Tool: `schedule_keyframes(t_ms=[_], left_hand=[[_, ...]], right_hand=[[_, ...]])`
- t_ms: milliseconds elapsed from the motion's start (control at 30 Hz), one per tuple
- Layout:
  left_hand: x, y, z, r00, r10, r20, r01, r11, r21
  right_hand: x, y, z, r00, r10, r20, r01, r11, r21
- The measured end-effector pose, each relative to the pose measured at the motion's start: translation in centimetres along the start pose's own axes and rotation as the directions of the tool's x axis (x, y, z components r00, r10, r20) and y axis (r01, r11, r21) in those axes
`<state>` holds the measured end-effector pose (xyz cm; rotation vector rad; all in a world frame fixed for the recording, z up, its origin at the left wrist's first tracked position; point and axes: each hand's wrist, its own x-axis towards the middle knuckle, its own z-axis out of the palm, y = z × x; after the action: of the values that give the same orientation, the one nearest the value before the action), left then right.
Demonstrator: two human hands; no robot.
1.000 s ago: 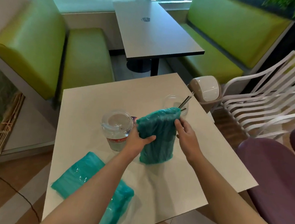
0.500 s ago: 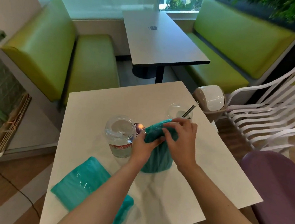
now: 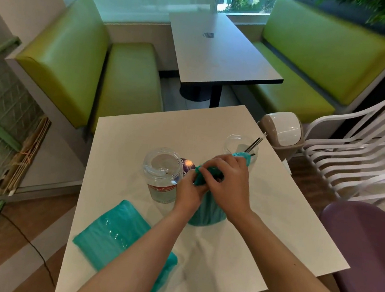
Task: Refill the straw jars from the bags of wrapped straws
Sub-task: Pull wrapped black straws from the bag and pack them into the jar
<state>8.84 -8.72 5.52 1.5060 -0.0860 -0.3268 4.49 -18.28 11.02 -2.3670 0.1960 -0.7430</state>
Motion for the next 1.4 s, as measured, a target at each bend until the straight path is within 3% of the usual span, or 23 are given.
schedule_keyframes(t_ms=[200,333,400,467,700,800,1167,1400], left_hand=[[-0.4,0.6,-0.6,1.0,0.012,-0.006,-0.012,0.999,0.036],[-0.7,1.0,-1.3,0.999,-0.011,-0.046,0.012,1.0,0.013],[-0.7,1.2,-1.6,0.998,-0.011,-0.06,0.012,1.0,0.02],[-0.7,1.5,-1.8,0.999,0.001,-0.05,0.002,0.998,0.058],[-0.6,2.8,-1.4,0.969,0.233,0.075,-0.245,0.937,0.248],[-0.2,2.8,-1.6,0.947,0.315,0.069,-0.32,0.894,0.313],[0.0,2.5,-1.9,0.941,0.325,-0.092,-0.267,0.882,0.388],[0.0,3.2,-1.8,0.943,0.293,-0.16,-0.212,0.895,0.392]], right_hand=[[-0.2,-0.3,-1.1,0.972,0.222,0.074,-0.234,0.919,0.318],[0.4,-0.4,-2.5,0.915,0.403,0.019,-0.331,0.723,0.606],[0.8,0.0,-3.3,0.892,0.453,0.008,-0.342,0.661,0.667],[1.0,0.4,-3.8,0.881,0.472,0.021,-0.364,0.649,0.668],[1.1,-0.1,-4.1,0.89,0.436,0.134,-0.411,0.64,0.649],[1.2,-0.2,-4.3,0.89,0.44,0.119,-0.403,0.637,0.658],[2.5,2.2,-6.7,0.829,0.558,-0.034,-0.35,0.565,0.747],[1.8,2.8,-6.8,0.848,0.52,-0.105,-0.307,0.642,0.702]])
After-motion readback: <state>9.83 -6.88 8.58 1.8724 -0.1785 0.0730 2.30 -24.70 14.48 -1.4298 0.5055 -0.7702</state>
